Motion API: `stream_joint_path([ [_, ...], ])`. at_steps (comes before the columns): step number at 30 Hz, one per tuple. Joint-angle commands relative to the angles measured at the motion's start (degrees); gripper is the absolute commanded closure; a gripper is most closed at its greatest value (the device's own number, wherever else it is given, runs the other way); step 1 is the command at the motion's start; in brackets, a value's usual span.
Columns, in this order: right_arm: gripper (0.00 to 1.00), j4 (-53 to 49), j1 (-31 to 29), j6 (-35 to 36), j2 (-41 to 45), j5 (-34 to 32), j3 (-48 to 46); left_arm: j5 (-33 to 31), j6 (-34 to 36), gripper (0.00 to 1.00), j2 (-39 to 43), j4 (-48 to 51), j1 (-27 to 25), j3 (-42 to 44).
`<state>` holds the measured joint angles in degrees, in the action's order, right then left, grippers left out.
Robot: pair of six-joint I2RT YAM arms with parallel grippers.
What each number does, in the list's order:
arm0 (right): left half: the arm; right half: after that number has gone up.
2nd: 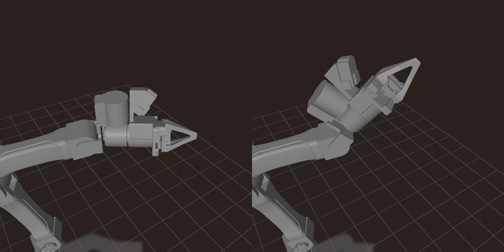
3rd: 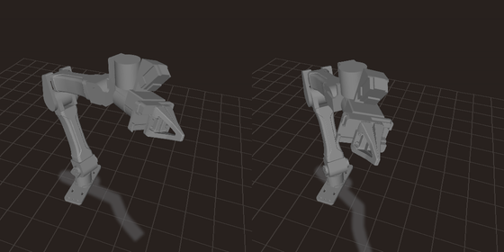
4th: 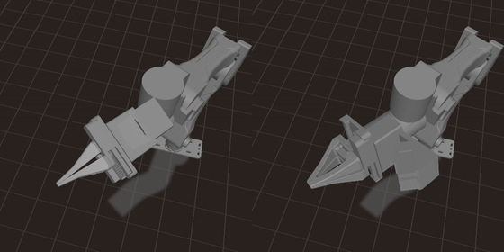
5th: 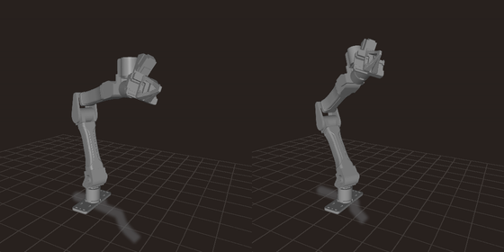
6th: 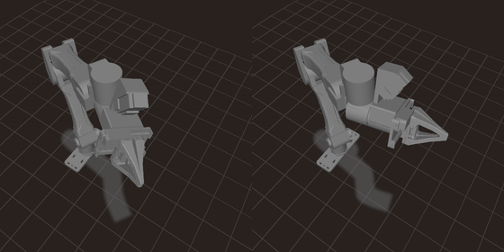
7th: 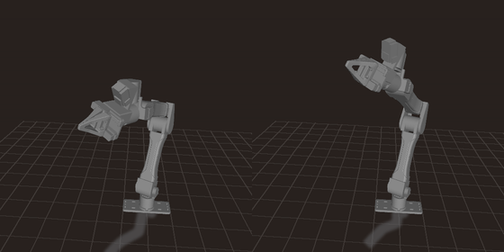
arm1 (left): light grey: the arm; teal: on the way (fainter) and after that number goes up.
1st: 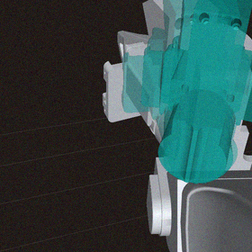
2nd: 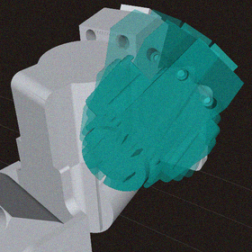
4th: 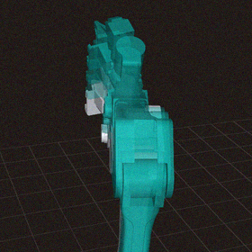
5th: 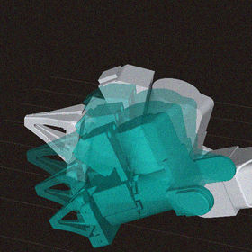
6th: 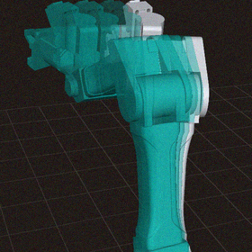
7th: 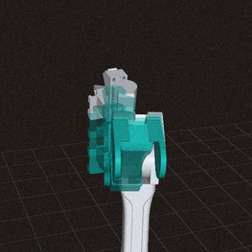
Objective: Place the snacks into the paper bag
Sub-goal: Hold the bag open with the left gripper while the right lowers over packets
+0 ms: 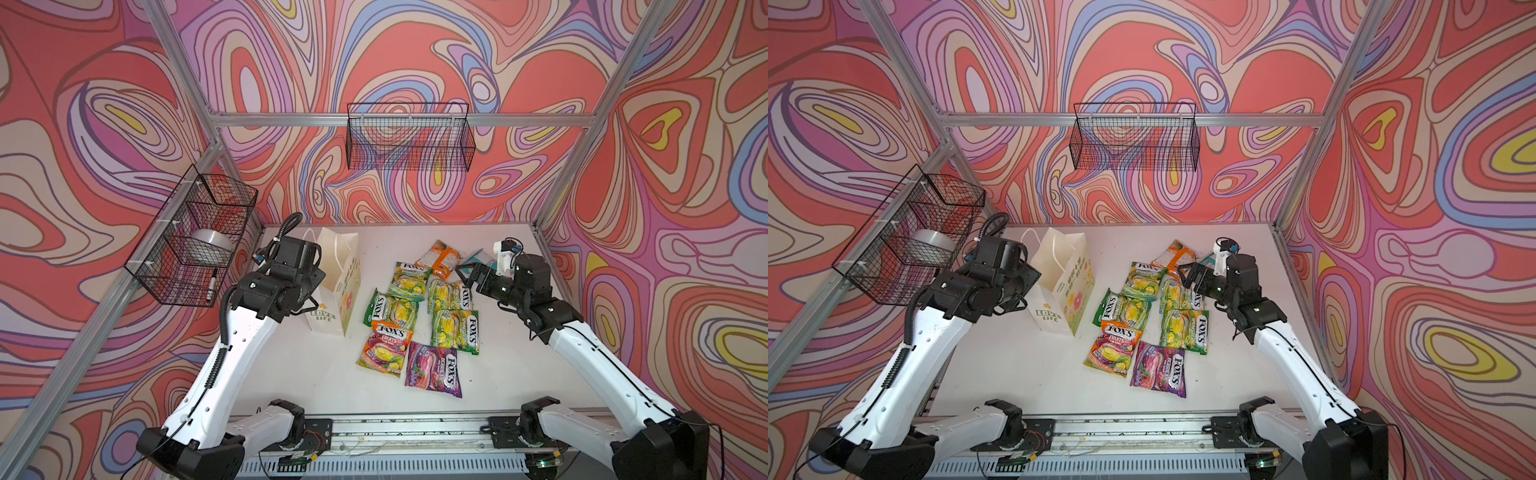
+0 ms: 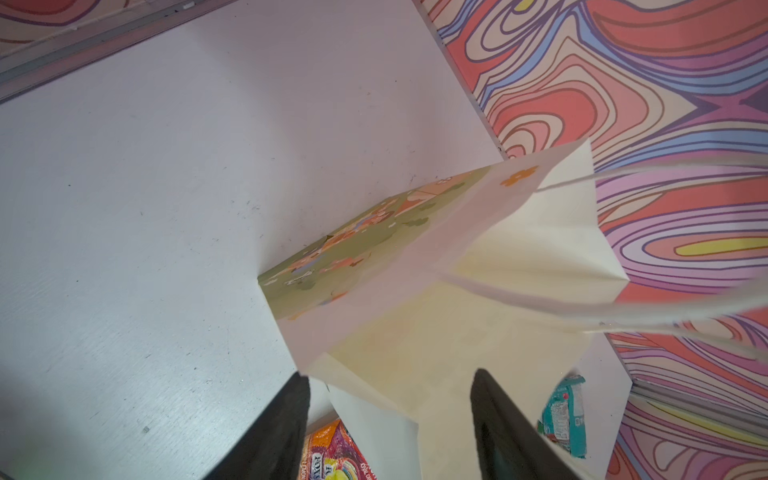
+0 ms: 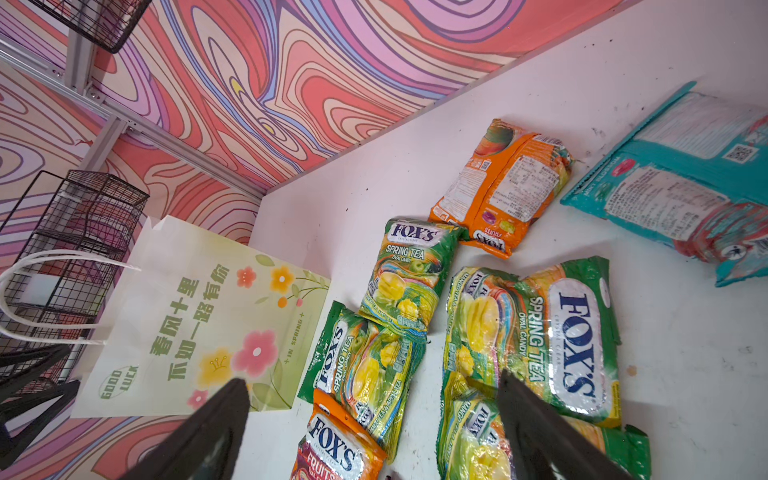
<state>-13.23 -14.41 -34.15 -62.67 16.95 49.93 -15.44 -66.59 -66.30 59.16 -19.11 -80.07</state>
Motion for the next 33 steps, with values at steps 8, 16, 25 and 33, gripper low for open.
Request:
stream_joint_path([
  [8,0.02,-2.14,-1.67,2.53,0.97,-3.01,3.38,2.87,34.99,0.0,4.83,0.25,-1.39,-2.5],
  [16,0.02,-15.55,-1.67,6.28,6.99,-1.98,4.53,3.45,54.64,0.02,-6.8,5.99,-0.87,-11.86],
  [25,0.01,-27.94,-1.67,5.97,16.42,-3.39,1.26,2.46,55.78,0.14,-17.99,3.95,4.07,-14.47],
  [33,0.01,-26.37,-1.67,4.24,16.87,-4.19,-0.68,1.61,54.17,0.43,-21.8,4.39,5.67,-15.43],
])
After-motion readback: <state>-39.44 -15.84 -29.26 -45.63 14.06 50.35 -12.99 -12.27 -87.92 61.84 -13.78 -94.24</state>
